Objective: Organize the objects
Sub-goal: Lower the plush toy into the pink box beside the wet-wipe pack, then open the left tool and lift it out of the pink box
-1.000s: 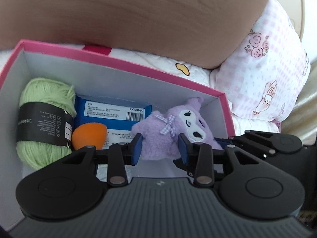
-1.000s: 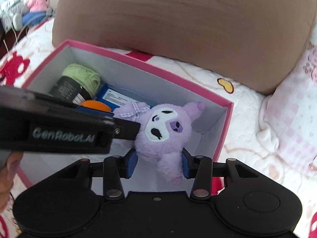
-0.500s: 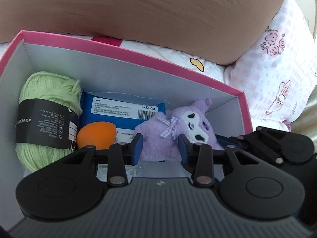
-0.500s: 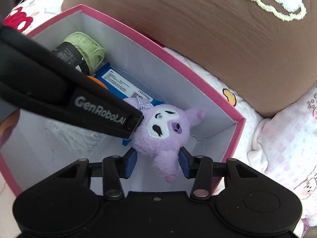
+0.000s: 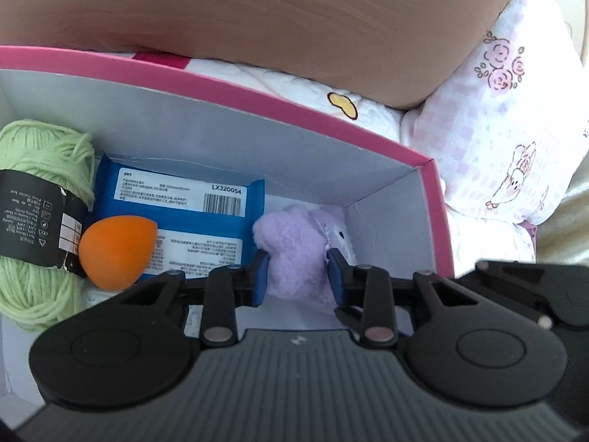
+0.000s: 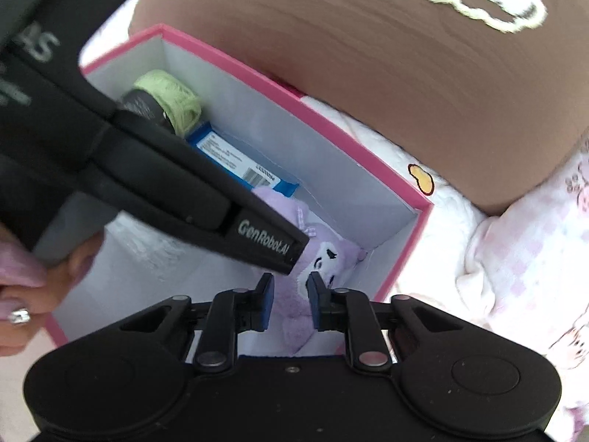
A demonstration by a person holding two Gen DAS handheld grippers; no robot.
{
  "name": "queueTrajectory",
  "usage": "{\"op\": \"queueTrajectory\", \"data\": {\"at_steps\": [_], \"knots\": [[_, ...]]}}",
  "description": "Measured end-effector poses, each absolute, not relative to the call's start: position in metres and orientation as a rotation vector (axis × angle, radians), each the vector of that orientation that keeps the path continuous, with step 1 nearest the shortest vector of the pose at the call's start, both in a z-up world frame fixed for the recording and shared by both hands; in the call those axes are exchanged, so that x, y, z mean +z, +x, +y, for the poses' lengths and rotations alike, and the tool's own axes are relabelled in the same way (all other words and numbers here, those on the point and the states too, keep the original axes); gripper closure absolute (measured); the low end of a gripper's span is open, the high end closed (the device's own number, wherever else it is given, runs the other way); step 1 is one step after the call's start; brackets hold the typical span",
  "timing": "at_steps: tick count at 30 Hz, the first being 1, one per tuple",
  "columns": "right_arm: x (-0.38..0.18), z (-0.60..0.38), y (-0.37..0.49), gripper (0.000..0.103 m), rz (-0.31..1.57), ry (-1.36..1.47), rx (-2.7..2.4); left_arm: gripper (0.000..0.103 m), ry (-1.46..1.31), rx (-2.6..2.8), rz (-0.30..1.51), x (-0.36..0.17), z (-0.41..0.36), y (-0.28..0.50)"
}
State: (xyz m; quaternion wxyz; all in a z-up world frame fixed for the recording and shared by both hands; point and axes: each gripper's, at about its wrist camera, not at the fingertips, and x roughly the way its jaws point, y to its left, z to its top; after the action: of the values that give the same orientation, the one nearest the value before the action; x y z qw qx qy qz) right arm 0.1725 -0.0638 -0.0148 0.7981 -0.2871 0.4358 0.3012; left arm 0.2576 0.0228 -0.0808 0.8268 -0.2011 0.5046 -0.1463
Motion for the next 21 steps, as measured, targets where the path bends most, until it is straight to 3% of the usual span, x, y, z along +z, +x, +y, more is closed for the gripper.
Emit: {"op": "queueTrajectory", "data": {"at_steps": [11,14,21], "knots": [[-0.002,-0.097,0.157,0.077,0.96,-0.401,0.747,0.069,-0.317,-0.239,1.107,-0.073,0.004,0.256],[-0.002,-0.105,0.154,0.076,0.982,-0.353,0.761,0.062,-0.269,-0.2,1.102,-0.063,0.001,0.248],[0.004,-0.117,0.142,0.075,0.984,-0.285,0.786,0.061,-0.219,-0.176,1.078,-0.034,-0.006,0.246]]}}
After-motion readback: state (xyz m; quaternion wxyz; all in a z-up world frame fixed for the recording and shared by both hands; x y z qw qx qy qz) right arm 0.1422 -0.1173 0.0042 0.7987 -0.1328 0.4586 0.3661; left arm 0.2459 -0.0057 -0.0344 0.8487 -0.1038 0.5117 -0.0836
